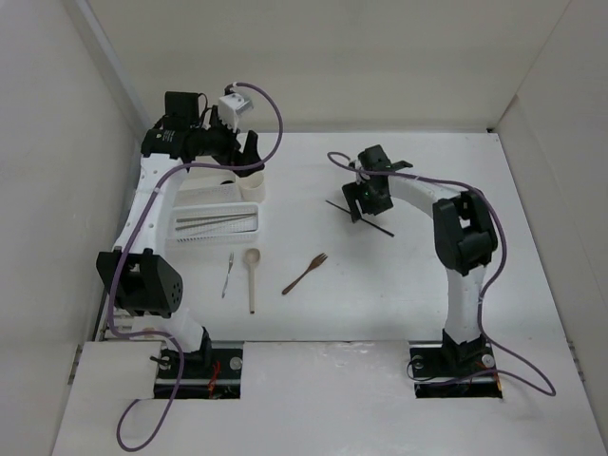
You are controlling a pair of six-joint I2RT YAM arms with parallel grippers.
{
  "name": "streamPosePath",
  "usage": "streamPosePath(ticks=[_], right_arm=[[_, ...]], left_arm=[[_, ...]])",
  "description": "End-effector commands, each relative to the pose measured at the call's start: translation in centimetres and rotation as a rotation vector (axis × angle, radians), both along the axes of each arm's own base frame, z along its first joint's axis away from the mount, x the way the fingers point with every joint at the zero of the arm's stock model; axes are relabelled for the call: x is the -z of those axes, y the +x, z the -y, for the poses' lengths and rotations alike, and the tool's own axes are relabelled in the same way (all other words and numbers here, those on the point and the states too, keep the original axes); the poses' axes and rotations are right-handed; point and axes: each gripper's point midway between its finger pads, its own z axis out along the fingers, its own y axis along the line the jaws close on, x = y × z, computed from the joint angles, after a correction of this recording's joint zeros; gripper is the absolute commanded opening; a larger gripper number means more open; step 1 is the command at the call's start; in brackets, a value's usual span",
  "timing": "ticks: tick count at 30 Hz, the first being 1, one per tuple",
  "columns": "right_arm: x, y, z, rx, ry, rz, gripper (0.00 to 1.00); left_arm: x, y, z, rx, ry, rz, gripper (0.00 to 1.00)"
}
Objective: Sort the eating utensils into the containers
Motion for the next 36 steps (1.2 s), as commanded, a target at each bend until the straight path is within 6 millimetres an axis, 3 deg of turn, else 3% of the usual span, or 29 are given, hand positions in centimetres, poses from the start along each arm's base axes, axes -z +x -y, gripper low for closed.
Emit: streamPosePath(ticks=[1,6,8,10,14,18,21,22,24,26,28,31,32,35,36], right_arm=[[-0.1,-1.0,-0.4,-0.159,-0.054,-0.038,0.77],[3.0,-2.1,0.1,-0.185,-0.083,-0.116,0.73],[4.7,-2.6,0.6,-0.18,-0.111,-0.158,0.65],[5.1,-2.6,1.0,-0.171,-0.141,-0.178,0.55],[5.6,-3.3,1.3,-0.126,-0.171,-0.194,0.53],[5.4,-3.9,0.8,-0.103,-0.206,-0.196,0.36],[6.6,-4.8,0.4,-0.123,-0.23,-0.222,0.29],[7.3,-5.0,0.5,-0.124,-0.236,-0.237,0.24],[8.4,-6.2,0.4,-0.128,-0.24,-0.275,0.04],[8.9,-6.1,0.2,-0.103,-0.226,-0.266,0.0],[8.6,-6.1,0.2,-0.092,-0.216,-0.252,0.0],[6.2,-4.7,-0.3,-0.063,-0.178,-0.152,0.0],[4.0,-3.8,-0.8,-0.048,-0.142,-0.089,0.0],[0.8,-1.7,-1.1,-0.002,-0.04,0.016,0.0],[-1.1,-1.2,-1.3,0.021,0.012,0.057,0.0]], left_arm=[[-1.4,-0.5,0.8,0.018,-0.031,0.033,0.99],[-1.3,-0.6,0.3,0.001,-0.025,0.034,0.99],[-1.3,-0.5,0.2,-0.006,-0.02,0.034,0.99],[-1.4,-0.4,0.2,-0.011,-0.026,0.036,0.99],[-1.3,-0.2,-0.1,-0.025,-0.015,0.037,0.99],[-1.6,0.0,-0.2,-0.028,-0.005,0.053,0.99],[-2.0,0.1,-0.2,-0.028,-0.006,0.062,0.99],[-2.0,0.1,-0.2,-0.028,-0.006,0.062,0.99],[-2.0,0.1,-0.2,-0.028,-0.006,0.062,0.99],[-2.0,0.1,-0.2,-0.028,-0.006,0.062,0.99],[-2.0,0.1,-0.2,-0.028,-0.006,0.062,0.99],[-1.5,0.0,-0.2,-0.028,-0.005,0.052,0.99],[-1.5,0.0,-0.2,-0.028,-0.005,0.052,0.99],[-1.5,0.0,-0.2,-0.023,0.001,0.059,0.99],[-1.5,0.0,-0.2,-0.023,0.001,0.059,0.99]])
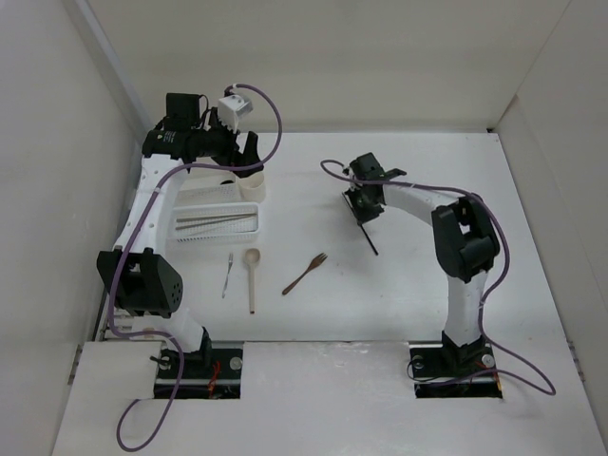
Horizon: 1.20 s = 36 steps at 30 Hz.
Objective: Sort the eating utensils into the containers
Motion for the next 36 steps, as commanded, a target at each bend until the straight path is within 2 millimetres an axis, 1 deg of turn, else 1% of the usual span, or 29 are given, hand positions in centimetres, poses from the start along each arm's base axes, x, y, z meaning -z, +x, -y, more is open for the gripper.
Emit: streamPosePath(ticks=[1,2,3,4,5,6,7,8,9,10,11,14,15,16,18,19,20,21,22,23,25,26,27,28,29,31,34,35,36], right_arm=[[-5.4,2.3,-1.7,0.055,0.193,0.14,0.0],[-5.8,2.4,-1.4,0.069,0.221,0.155,0.0],[-8.1,3.1,-2.3,0.073,0.285,0.21,0.0],[-8.7,3.2,-2.3,0.081,0.302,0.228,0.0],[-9.2,3.3,-2.2,0.088,0.328,0.238,0.0],[-10.0,3.5,-2.6,0.085,0.355,0.256,0.0],[-11.4,3.6,-3.0,0.088,0.391,0.282,0.0],[-12.4,3.9,-3.5,0.078,0.427,0.306,0.0],[-12.6,4.0,-3.8,0.069,0.439,0.309,0.0],[-13.9,3.9,-4.1,0.077,0.477,0.322,0.0],[-15.0,4.5,-4.2,0.083,0.514,0.355,0.0],[-19.6,4.7,-6.3,0.084,0.698,0.406,0.0],[-21.9,4.9,-7.2,0.055,0.778,0.448,0.0],[-23.6,4.8,-8.4,0.038,0.829,0.468,0.0],[-26.5,5.2,-10.1,0.027,0.925,0.51,0.0],[-28.8,4.6,-11.6,-0.013,0.973,0.534,0.0],[-29.7,4.5,-12.5,-0.024,1.0,0.541,0.0],[-30.2,4.4,-13.5,-0.035,1.032,0.53,0.0],[-31.6,3.5,-14.8,-0.068,1.066,0.534,0.0],[-32.5,3.5,-15.5,-0.078,1.09,0.54,0.0],[-33.7,3.0,-16.2,-0.09,1.138,0.537,0.0],[-34.0,2.5,-16.8,-0.101,1.154,0.534,0.0],[-33.6,2.1,-17.3,-0.104,1.164,0.521,0.0],[-34.1,1.9,-17.2,-0.097,1.184,0.519,0.0],[-34.5,1.4,-17.8,-0.116,1.209,0.521,0.0],[-34.2,0.8,-18.3,-0.125,1.231,0.5,0.0],[-34.4,0.6,-18.4,-0.132,1.245,0.493,0.0],[-34.4,0.6,-18.4,-0.132,1.245,0.493,0.0],[-34.4,0.6,-18.4,-0.132,1.245,0.493,0.0]], left_arm=[[-2.0,-0.4,0.4,0.024,0.0,0.074,0.99],[-1.7,-0.5,0.3,0.023,0.025,0.072,0.99],[-1.0,-0.7,0.7,0.014,0.074,0.064,0.99],[-0.4,-1.0,1.4,0.041,0.084,0.051,0.99],[0.4,-0.7,1.1,0.014,0.139,0.052,0.99],[0.7,-1.0,1.3,0.028,0.168,0.054,0.99],[1.9,-1.4,2.0,0.044,0.184,0.023,0.99],[2.3,-1.5,1.9,0.053,0.194,0.019,0.99],[2.3,-1.7,2.4,0.063,0.194,0.02,0.99],[2.2,-1.9,2.7,0.078,0.18,0.019,0.99],[2.2,-2.0,2.9,0.091,0.167,0.017,0.99],[1.5,-3.3,5.1,0.191,0.079,0.009,0.99],[1.2,-3.7,6.1,0.241,0.03,0.004,0.99],[0.4,-4.1,7.1,0.267,0.0,0.012,0.99],[-0.1,-4.3,9.0,0.315,-0.049,0.012,0.99],[-1.0,-4.3,9.6,0.325,-0.092,0.003,0.99],[-1.2,-4.5,10.5,0.342,-0.113,-0.007,0.99],[-0.7,-4.5,11.2,0.349,-0.128,-0.032,0.99],[-1.2,-3.9,11.4,0.341,-0.141,-0.021,0.99],[-1.4,-4.0,11.6,0.333,-0.162,-0.04,0.99],[-1.5,-3.6,11.9,0.322,-0.175,-0.042,0.99],[-1.0,-3.3,11.8,0.308,-0.17,-0.058,0.99],[-1.0,-2.9,11.7,0.286,-0.17,-0.059,0.99],[-1.0,-3.0,11.8,0.282,-0.173,-0.066,0.99],[-1.2,-2.6,11.8,0.272,-0.176,-0.052,0.99],[-1.0,-2.3,11.9,0.263,-0.185,-0.065,0.99],[-1.6,-2.1,12.1,0.252,-0.201,-0.065,0.88],[-1.6,-2.1,12.1,0.252,-0.201,-0.065,0.79],[-1.9,-2.1,12.1,0.253,-0.202,-0.056,0.73]])
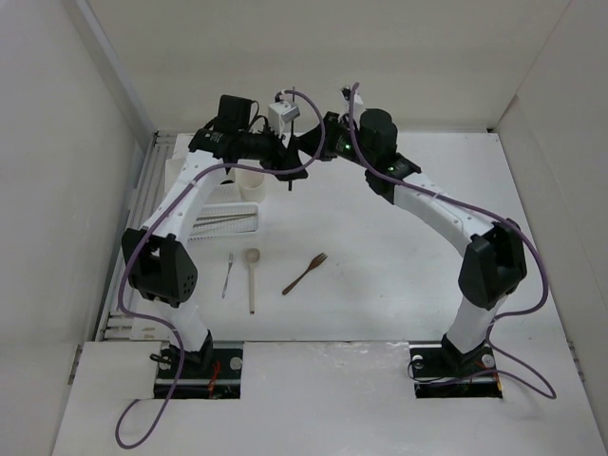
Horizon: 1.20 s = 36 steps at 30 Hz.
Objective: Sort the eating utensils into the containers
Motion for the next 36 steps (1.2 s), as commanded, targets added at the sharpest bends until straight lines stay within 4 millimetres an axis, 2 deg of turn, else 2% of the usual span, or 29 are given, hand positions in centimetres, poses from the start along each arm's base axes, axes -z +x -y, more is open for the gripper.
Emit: streamPosePath(ticks=[1,2,3,6,7,10,13,14,15,16,17,18,19,20,21,22,23,24,25,27,28,29,31,34,36], right_arm=[[-2.7,-0.7,-0.3,-0.027,0.074,0.062,0.0],[-2.7,-0.5,-0.2,-0.016,0.075,0.062,0.0],[-2.7,-0.5,-0.2,-0.016,0.075,0.062,0.0],[-2.3,-0.5,0.0,-0.007,0.069,0.053,0.0],[-2.3,-0.4,0.1,0.002,0.07,0.053,0.0],[-2.3,-0.4,0.1,0.002,0.07,0.053,0.0],[-2.2,-0.5,0.3,-0.019,0.068,0.053,0.0],[-1.7,-0.4,0.7,-0.03,0.061,0.045,0.07],[-0.8,-0.3,1.0,-0.033,0.051,0.028,0.08],[-0.9,-0.4,1.5,-0.033,0.051,0.029,0.18],[-0.6,-0.7,1.7,-0.032,0.042,0.034,0.21],[0.6,-0.7,2.6,-0.025,0.022,0.022,0.23],[0.7,-0.5,3.4,-0.003,0.011,0.033,0.24],[-0.1,-1.1,4.0,0.007,-0.002,0.076,0.24],[0.2,-0.9,4.9,0.042,-0.019,0.079,0.24],[1.2,-0.8,5.7,0.066,-0.04,0.067,0.24],[0.8,-1.2,6.2,0.078,-0.045,0.079,0.24],[1.1,-1.1,6.9,0.099,-0.063,0.078,0.24],[1.4,-0.8,7.6,0.121,-0.071,0.066,0.24],[0.6,-0.8,8.6,0.153,-0.076,0.079,0.24],[1.4,-0.3,9.3,0.175,-0.097,0.07,0.24],[0.6,-0.2,10.1,0.199,-0.09,0.084,0.24],[0.8,-0.4,10.3,0.197,-0.114,0.092,0.24],[0.5,-0.3,10.5,0.204,-0.137,0.102,0.24],[0.7,-0.2,10.6,0.213,-0.143,0.094,0.24]], left_arm=[[-3.5,0.4,0.5,0.004,-0.062,0.071,0.64],[-3.5,0.4,0.5,0.004,-0.062,0.071,0.53],[-3.5,0.7,0.2,-0.005,-0.061,0.071,0.34],[-3.2,0.8,0.0,-0.021,-0.047,0.065,0.11],[-3.2,1.0,-0.4,-0.03,-0.047,0.065,0.0],[-2.7,0.7,-0.6,-0.038,-0.032,0.038,0.0],[-1.8,1.4,-2.7,-0.085,0.048,0.066,0.0],[-0.3,1.7,-4.7,-0.115,0.13,0.084,0.0],[0.5,1.7,-5.9,-0.156,0.166,0.066,0.0],[0.7,1.9,-7.7,-0.157,0.231,0.138,0.0],[1.6,2.3,-10.2,-0.191,0.295,0.165,0.0],[4.3,2.0,-12.7,-0.218,0.409,0.158,0.0],[5.2,1.8,-14.4,-0.211,0.478,0.192,0.0],[4.3,2.0,-16.7,-0.183,0.57,0.333,0.0],[7.9,0.7,-19.0,-0.17,0.686,0.314,0.0],[8.9,0.3,-20.4,-0.152,0.757,0.362,0.0],[8.4,-0.2,-21.4,-0.154,0.818,0.447,0.0],[8.2,0.8,-22.6,-0.18,0.873,0.55,0.0],[11.6,-0.7,-23.8,-0.1,0.977,0.561,0.0],[11.8,-0.8,-25.1,-0.112,1.026,0.646,0.0],[11.7,-0.3,-25.5,-0.122,1.042,0.694,0.0],[12.6,-0.5,-25.9,-0.095,1.067,0.7,0.0],[14.3,0.0,-26.5,-0.073,1.092,0.67,0.0],[14.4,1.8,-27.7,-0.06,1.157,0.711,0.0],[15.4,1.7,-28.2,-0.022,1.202,0.731,0.0]])
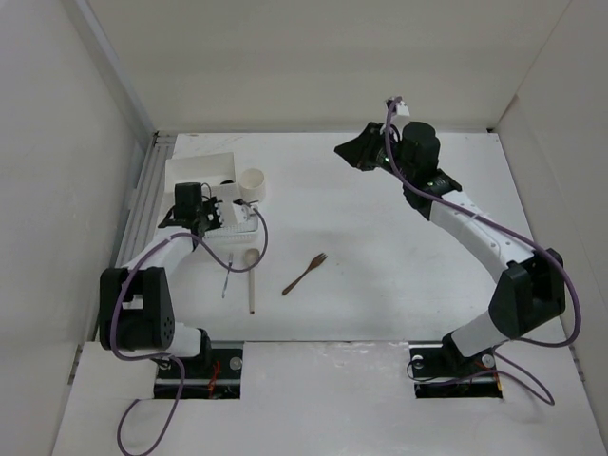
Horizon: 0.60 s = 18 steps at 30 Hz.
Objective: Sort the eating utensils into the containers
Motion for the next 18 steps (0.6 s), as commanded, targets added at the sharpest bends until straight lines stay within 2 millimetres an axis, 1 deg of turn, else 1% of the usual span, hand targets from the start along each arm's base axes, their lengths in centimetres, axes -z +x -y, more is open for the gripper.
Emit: streamPosePath(ticks=[1,2,4,5,6,7,8,10,12,14,15,16,17,18], right_arm=[[-1.0,0.1,0.5,0.02,-0.028,0.035,0.24],[-1.0,0.1,0.5,0.02,-0.028,0.035,0.24],[-0.7,0.2,0.6,0.029,-0.033,0.027,0.24],[-0.7,0.2,0.6,0.029,-0.033,0.027,0.24],[-0.3,0.4,0.5,0.029,-0.037,0.019,0.24],[-0.7,0.4,0.5,0.029,-0.033,0.027,0.24],[-0.8,0.4,0.5,0.029,-0.033,0.027,0.24],[-0.5,0.4,0.5,0.029,-0.037,0.019,0.24],[-0.5,0.4,0.5,0.028,-0.043,0.025,0.24],[-0.3,0.4,0.6,0.028,-0.047,0.017,0.24],[0.1,0.5,0.5,0.028,-0.051,0.008,0.24],[-0.1,0.5,0.5,0.028,-0.051,0.008,0.24],[-0.1,0.5,0.5,0.028,-0.051,0.008,0.24],[-0.1,0.5,0.5,0.028,-0.051,0.008,0.24]], left_arm=[[-2.5,2.8,-1.6,0.115,0.2,0.159,0.0],[-2.7,3.0,-1.4,0.145,0.221,0.176,0.0],[-1.8,3.1,-1.0,0.224,0.246,0.153,0.0],[-1.6,2.9,-1.0,0.234,0.253,0.14,0.0],[-1.1,2.9,-0.8,0.244,0.243,0.122,0.0],[-1.2,3.2,-0.6,0.263,0.242,0.12,0.0],[-0.4,3.0,-0.6,0.266,0.238,0.093,0.0],[-0.5,3.3,-1.0,0.257,0.238,0.094,0.0],[0.8,3.3,-1.0,0.261,0.233,0.061,0.0],[0.6,3.8,-1.2,0.252,0.242,0.063,0.0],[0.9,3.8,-1.6,0.244,0.241,0.053,0.0],[1.0,4.1,-1.6,0.237,0.235,0.051,0.0],[0.5,4.4,-2.0,0.227,0.237,0.062,0.0],[1.0,4.3,-2.0,0.22,0.228,0.051,0.0]])
